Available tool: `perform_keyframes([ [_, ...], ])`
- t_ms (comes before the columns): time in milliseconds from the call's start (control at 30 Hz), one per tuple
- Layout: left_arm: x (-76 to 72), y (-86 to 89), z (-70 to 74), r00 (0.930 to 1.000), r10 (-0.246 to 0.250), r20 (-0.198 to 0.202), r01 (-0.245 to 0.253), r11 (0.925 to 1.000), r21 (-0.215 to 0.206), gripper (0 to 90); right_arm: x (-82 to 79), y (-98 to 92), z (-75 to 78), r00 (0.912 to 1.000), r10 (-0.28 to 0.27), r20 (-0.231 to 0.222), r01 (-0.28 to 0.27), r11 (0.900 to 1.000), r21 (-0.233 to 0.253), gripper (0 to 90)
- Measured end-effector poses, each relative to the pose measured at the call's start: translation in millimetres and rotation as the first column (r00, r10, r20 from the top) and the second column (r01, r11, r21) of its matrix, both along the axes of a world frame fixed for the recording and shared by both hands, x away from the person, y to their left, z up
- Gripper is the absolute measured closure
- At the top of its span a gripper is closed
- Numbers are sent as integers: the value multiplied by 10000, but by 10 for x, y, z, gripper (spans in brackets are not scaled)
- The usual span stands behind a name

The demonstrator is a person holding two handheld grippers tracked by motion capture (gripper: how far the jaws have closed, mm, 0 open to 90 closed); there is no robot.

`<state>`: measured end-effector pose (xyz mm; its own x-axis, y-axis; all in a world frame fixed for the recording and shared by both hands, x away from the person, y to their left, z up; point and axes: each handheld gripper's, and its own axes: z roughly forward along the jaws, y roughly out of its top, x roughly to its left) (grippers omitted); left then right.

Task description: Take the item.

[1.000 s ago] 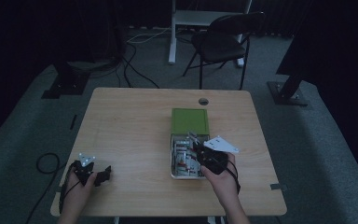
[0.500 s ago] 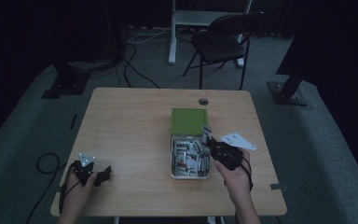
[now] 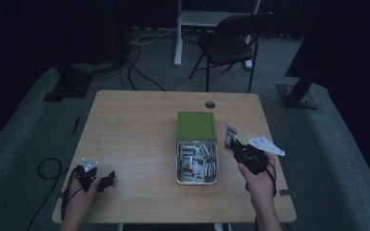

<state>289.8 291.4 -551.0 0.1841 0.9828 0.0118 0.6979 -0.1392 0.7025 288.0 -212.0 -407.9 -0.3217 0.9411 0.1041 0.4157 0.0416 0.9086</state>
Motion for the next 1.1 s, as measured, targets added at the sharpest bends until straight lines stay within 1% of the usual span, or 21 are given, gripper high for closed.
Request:
perform_keyframes([
  [67, 0, 0, 0, 10000, 0, -5, 0, 10000, -2, 98, 0, -31, -28, 9999, -101, -62, 101, 9999, -43, 883],
  [133, 0, 0, 0, 10000, 1, -4, -1, 10000, 0, 98, 1, -56, -65, 9998, -163, -86, 161, 9995, -258, 883],
  [400, 0, 0, 0, 10000, 3, -5, -3, 10000, -5, 98, 1, -177, -213, 9986, -388, -362, 378, 9989, -292, 883],
  [467, 0, 0, 0, 10000, 1, -4, -1, 10000, -4, 98, 1, -201, -249, 9982, -464, -387, 449, 9982, -394, 883],
  [600, 0, -1, 0, 10000, 4, 1, -4, 10000, -9, 98, 10, -259, -360, 9967, -615, -537, 595, 9975, -378, 883],
  [733, 0, 0, 0, 10000, 1, -3, -1, 10000, -2, 98, 32, -294, -476, 9953, -669, -700, 637, 9968, -475, 882],
  [767, 0, 0, 0, 10000, 3, -1, -3, 10000, -3, 98, 38, -309, -505, 9954, -700, -648, 668, 9965, -502, 882],
  [800, 0, 0, 0, 10000, 3, -1, -3, 10000, -3, 98, 43, -321, -533, 9950, -714, -695, 675, 9961, -573, 882],
  [933, 0, -1, 0, 10000, 3, 0, -3, 10000, -8, 98, 66, -384, -646, 9924, -819, -921, 773, 9956, -522, 882],
  [1000, 0, -1, 0, 10000, 2, -1, -2, 10000, -6, 98, 70, -400, -671, 9913, -851, -1001, 809, 9957, -448, 882],
  [1033, 0, -1, 0, 10000, 2, -2, -2, 10000, -5, 98, 80, -428, -719, 9897, -893, -1119, 861, 9957, -337, 882],
  [1100, 0, -1, 0, 10000, 3, -1, -3, 10000, -6, 98, 84, -437, -742, 9895, -877, -1145, 838, 9958, -379, 882],
])
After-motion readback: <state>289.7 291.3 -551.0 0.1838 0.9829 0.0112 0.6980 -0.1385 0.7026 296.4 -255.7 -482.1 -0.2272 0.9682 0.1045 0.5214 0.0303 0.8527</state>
